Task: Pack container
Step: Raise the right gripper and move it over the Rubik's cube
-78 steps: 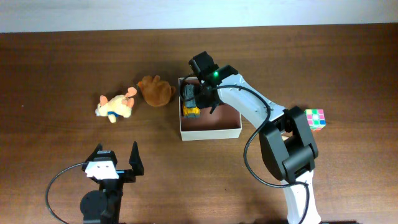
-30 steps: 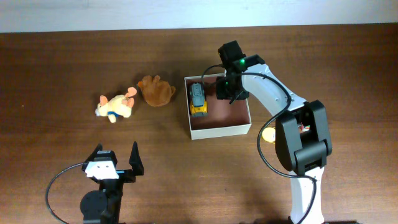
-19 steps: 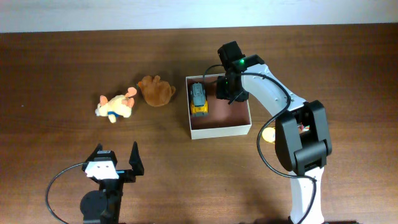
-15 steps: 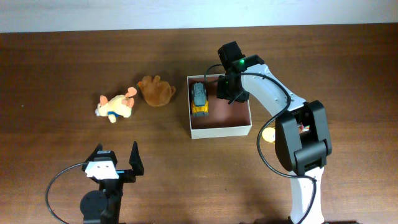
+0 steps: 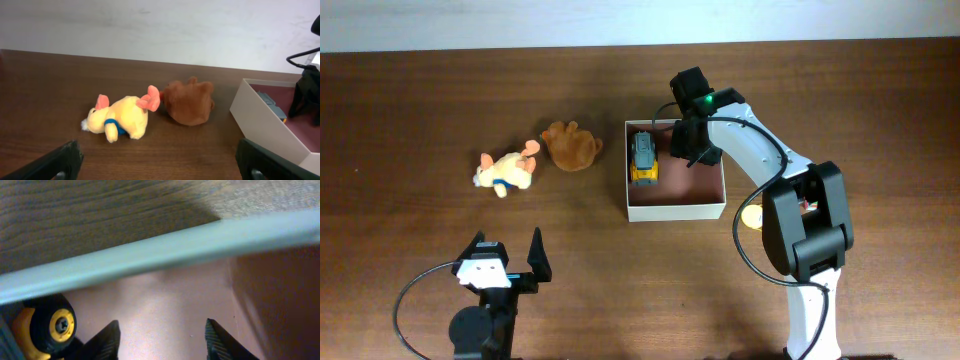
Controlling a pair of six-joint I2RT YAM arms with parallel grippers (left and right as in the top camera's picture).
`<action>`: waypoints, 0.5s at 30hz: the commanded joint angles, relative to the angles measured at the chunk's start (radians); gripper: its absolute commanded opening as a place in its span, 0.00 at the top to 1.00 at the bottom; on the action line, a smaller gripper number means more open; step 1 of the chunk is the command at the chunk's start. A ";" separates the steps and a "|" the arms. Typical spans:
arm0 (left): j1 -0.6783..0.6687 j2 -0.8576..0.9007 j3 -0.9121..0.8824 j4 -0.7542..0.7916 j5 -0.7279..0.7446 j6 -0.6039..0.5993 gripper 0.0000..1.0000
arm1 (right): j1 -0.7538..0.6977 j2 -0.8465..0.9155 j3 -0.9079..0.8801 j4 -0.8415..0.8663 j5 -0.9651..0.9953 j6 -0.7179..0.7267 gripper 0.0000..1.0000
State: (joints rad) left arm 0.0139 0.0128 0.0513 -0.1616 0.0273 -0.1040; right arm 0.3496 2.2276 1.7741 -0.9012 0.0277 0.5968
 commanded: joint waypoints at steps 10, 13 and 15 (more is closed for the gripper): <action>0.004 -0.008 -0.005 0.001 0.011 0.016 0.00 | 0.009 -0.045 0.261 -0.221 -0.122 -0.185 0.40; 0.004 -0.008 -0.005 0.001 0.011 0.016 0.00 | 0.007 -0.052 0.381 -0.344 -0.110 -0.236 0.38; 0.004 -0.008 -0.005 0.001 0.011 0.016 0.00 | 0.000 -0.056 0.454 -0.426 -0.080 -0.271 0.34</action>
State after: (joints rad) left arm 0.0135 0.0128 0.0513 -0.1619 0.0273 -0.1040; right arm 0.3519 2.2238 2.1353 -1.2747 -0.0696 0.4091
